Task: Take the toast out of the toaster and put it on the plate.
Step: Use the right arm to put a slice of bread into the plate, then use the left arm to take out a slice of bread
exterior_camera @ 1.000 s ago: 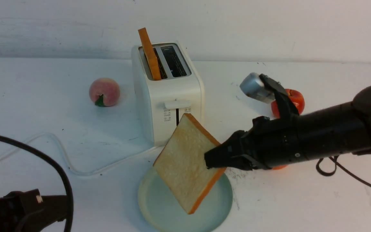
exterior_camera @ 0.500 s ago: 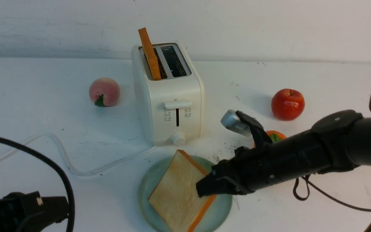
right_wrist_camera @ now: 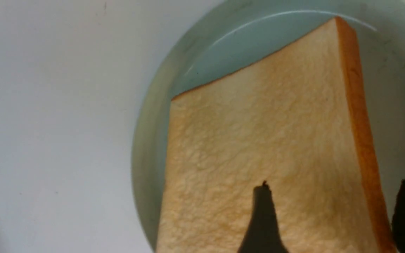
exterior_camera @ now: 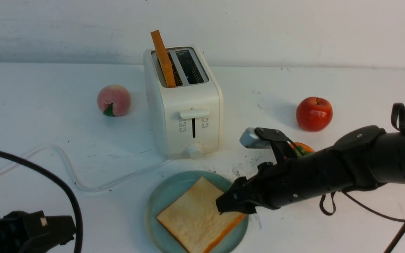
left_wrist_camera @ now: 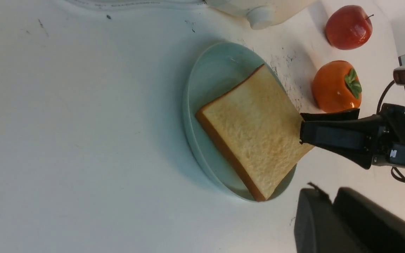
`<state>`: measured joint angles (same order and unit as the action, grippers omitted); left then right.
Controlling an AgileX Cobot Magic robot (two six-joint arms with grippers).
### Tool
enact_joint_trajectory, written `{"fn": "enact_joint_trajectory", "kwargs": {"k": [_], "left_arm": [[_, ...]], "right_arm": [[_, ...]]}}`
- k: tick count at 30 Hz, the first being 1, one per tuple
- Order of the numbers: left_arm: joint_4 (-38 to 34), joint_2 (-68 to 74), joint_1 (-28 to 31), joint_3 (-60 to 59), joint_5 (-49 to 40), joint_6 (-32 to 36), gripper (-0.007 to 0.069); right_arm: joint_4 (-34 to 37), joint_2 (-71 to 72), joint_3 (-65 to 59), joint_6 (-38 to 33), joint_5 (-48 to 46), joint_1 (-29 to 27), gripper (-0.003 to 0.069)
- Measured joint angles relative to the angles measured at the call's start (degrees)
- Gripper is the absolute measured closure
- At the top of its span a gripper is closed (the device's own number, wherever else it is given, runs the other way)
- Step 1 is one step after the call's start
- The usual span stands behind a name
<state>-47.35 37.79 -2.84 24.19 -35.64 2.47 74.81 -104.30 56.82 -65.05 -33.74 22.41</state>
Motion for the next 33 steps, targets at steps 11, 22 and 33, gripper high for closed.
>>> {"fn": "enact_joint_trajectory", "kwargs": {"k": [11, 22, 33], "left_arm": [[0.12, 0.0, 0.0, 0.0, -0.15, 0.0, 0.0548], [0.18, 0.02, 0.0, 0.0, -2.98, 0.0, 0.0543], [-0.52, 0.26, 0.0, 0.5, 0.41, 0.0, 0.0542]], "right_arm": [[-20.39, 10.74, 4.04, 5.66, -0.6, -7.03, 0.0113], [-55.13, 31.08, 4.14, 41.59, -12.78, -18.49, 0.0433], [-80.82, 47.15, 3.89, 72.51, -27.97, -19.87, 0.0678]]}}
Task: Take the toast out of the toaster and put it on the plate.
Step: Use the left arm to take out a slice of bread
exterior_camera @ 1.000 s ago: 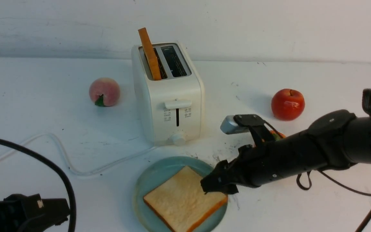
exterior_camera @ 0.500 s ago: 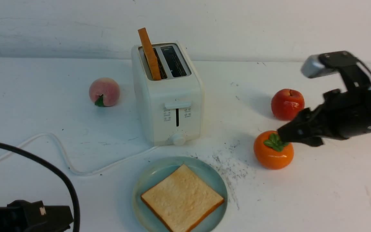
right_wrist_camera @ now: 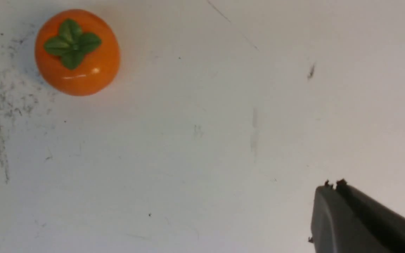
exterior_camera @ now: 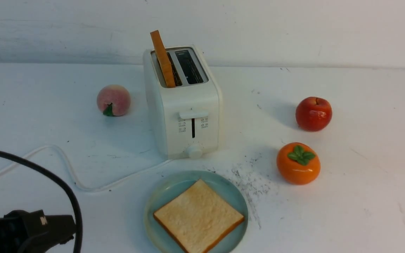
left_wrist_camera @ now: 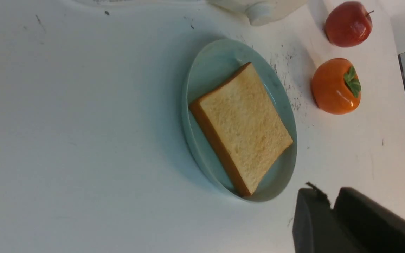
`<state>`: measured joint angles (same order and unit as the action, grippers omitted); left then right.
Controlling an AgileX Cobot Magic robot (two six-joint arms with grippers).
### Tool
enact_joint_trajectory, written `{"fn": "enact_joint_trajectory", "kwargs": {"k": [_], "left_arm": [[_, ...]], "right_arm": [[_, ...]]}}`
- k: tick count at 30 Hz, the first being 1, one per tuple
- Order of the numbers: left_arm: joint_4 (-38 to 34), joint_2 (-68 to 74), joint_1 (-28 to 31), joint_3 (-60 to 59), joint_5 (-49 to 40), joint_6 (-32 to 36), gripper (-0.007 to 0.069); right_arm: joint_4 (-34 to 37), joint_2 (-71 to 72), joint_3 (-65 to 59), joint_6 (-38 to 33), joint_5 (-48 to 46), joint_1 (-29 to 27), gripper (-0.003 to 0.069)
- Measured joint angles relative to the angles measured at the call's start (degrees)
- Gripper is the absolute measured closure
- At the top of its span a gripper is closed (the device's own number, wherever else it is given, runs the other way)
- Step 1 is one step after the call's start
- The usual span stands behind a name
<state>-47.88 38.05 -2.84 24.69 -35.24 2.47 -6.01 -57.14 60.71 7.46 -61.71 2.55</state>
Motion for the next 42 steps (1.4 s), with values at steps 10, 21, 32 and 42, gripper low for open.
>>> {"fn": "enact_joint_trajectory", "kwargs": {"k": [10, 21, 32, 42], "left_arm": [[-2.68, 17.22, 0.0, 24.11, -8.92, 5.5, 0.0614], [-0.12, 42.87, -2.75, 53.17, -27.1, 0.96, 0.0638], [27.36, 53.46, -16.18, 68.85, -20.06, -22.41, 0.0638], [51.98, 66.6, -22.21, 86.81, -24.04, -34.87, 0.0633]], "right_arm": [[2.89, 20.88, -12.24, 1.03, 0.62, 0.0, 0.0675], [4.27, 27.45, -26.59, 1.03, 10.86, 0.0, 0.0669], [4.75, 27.45, -27.19, 1.03, 12.45, 0.0, 0.066], [5.11, 27.45, -27.19, 1.03, 12.73, 0.0, 0.0654]]}}
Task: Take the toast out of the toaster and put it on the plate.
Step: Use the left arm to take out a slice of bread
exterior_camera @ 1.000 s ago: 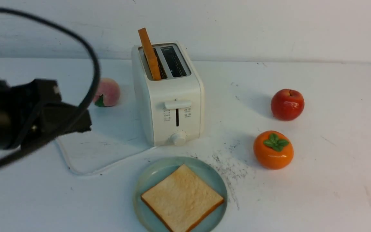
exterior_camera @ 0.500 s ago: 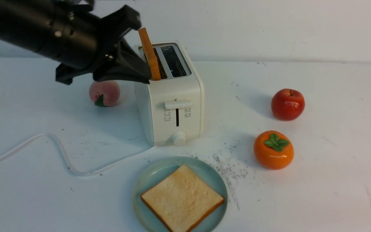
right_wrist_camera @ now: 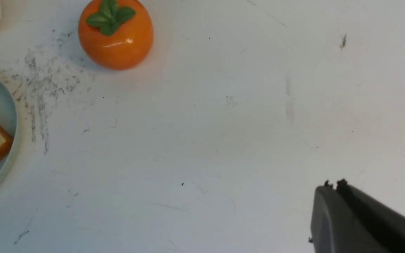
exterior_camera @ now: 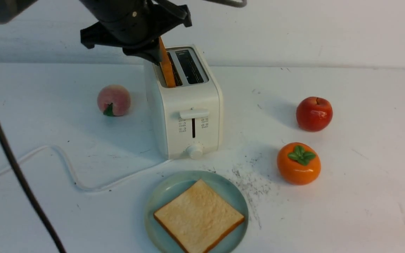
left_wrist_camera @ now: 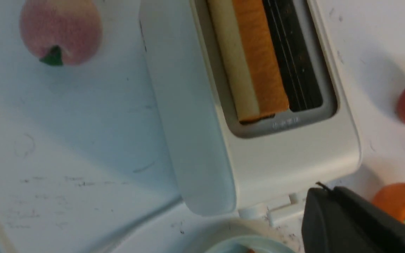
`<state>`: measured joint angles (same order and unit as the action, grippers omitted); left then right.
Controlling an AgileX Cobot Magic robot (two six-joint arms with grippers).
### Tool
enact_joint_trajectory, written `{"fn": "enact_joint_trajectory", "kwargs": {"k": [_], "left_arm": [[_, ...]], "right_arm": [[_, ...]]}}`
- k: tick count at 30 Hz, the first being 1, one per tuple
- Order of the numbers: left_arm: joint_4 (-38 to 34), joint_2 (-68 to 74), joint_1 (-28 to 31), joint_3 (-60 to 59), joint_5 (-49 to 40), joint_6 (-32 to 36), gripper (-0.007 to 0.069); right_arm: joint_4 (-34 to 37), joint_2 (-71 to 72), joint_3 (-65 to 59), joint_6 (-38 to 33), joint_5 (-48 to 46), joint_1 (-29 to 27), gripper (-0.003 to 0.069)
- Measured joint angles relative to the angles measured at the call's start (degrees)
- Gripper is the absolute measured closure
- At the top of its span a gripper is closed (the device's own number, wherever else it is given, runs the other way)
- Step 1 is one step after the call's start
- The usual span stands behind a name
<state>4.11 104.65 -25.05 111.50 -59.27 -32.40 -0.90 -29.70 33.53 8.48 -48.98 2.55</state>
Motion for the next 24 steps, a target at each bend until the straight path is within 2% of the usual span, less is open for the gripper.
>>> {"fn": "enact_joint_trajectory", "kwargs": {"k": [5, 8, 13, 17, 24], "left_arm": [[3.59, 3.56, -0.97, 1.96, 3.36, 0.31, 0.0559], [4.63, 5.6, -0.97, 2.07, 7.21, 0.31, 0.0429], [7.85, 7.37, -0.97, 2.14, 11.07, 0.31, 0.027], [11.61, 8.04, -0.97, 2.14, 11.2, 0.31, 0.0214], [14.17, 8.1, -0.97, 2.2, 11.24, 0.31, 0.02]], "right_arm": [[0.0, 0.0, 0.0, 0.0, 0.0, 0.0, 0.0648], [0.0, 0.0, 0.0, 0.0, 0.0, 0.0, 0.0644], [0.0, 0.0, 0.0, 0.0, 0.27, 0.0, 0.0636], [0.0, 0.0, 0.0, 0.0, 0.54, 0.0, 0.0632], [0.0, 0.0, 0.0, 0.0, 0.83, 0.0, 0.0625]]}}
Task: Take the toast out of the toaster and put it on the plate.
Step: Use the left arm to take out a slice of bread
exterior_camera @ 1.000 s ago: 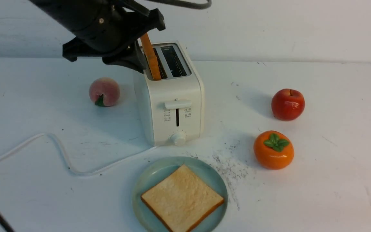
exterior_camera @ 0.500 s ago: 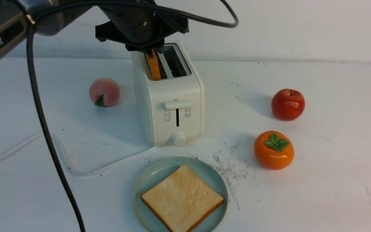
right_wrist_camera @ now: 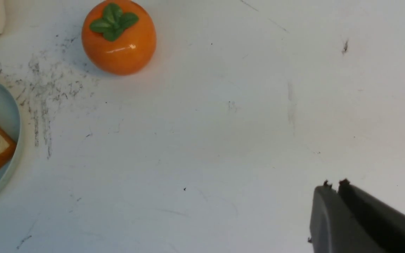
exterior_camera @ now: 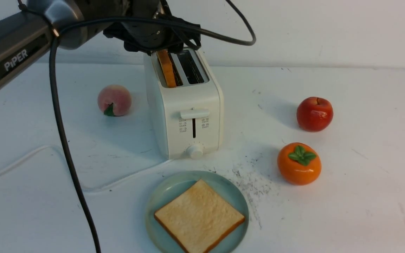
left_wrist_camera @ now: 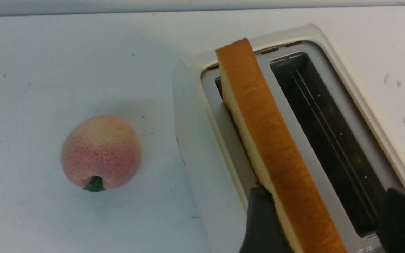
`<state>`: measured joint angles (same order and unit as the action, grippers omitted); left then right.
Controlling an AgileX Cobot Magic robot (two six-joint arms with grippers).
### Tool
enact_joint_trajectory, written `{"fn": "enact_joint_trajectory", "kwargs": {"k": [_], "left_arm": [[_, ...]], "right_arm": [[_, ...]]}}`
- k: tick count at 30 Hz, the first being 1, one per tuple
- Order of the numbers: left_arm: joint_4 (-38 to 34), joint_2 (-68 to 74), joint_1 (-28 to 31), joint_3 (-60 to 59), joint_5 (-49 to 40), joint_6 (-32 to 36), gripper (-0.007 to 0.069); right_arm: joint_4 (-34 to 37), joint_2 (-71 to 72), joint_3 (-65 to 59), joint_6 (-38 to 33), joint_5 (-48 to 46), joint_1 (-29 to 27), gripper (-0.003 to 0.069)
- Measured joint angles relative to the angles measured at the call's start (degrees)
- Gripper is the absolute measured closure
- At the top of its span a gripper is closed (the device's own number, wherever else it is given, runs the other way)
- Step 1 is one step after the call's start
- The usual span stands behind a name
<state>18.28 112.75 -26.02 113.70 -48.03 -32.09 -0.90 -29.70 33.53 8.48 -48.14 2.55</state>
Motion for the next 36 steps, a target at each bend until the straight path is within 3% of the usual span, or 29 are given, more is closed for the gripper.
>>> {"fn": "enact_joint_trajectory", "kwargs": {"k": [11, 25, 36], "left_arm": [[6.65, 0.0, 0.0, 0.0, 0.37, 0.0, 0.02], [8.0, 2.19, 0.0, 0.0, -0.23, 0.0, 0.02], [11.07, 5.99, 0.0, 0.49, 6.44, 0.0, 0.02]], "right_arm": [[0.02, 0.0, 0.0, 0.04, 0.06, 0.0, 0.0615], [0.02, 0.0, 0.0, 0.04, 0.07, 0.0, 0.0603], [0.07, 0.0, 0.0, 0.04, 0.86, 0.0, 0.0592]]}}
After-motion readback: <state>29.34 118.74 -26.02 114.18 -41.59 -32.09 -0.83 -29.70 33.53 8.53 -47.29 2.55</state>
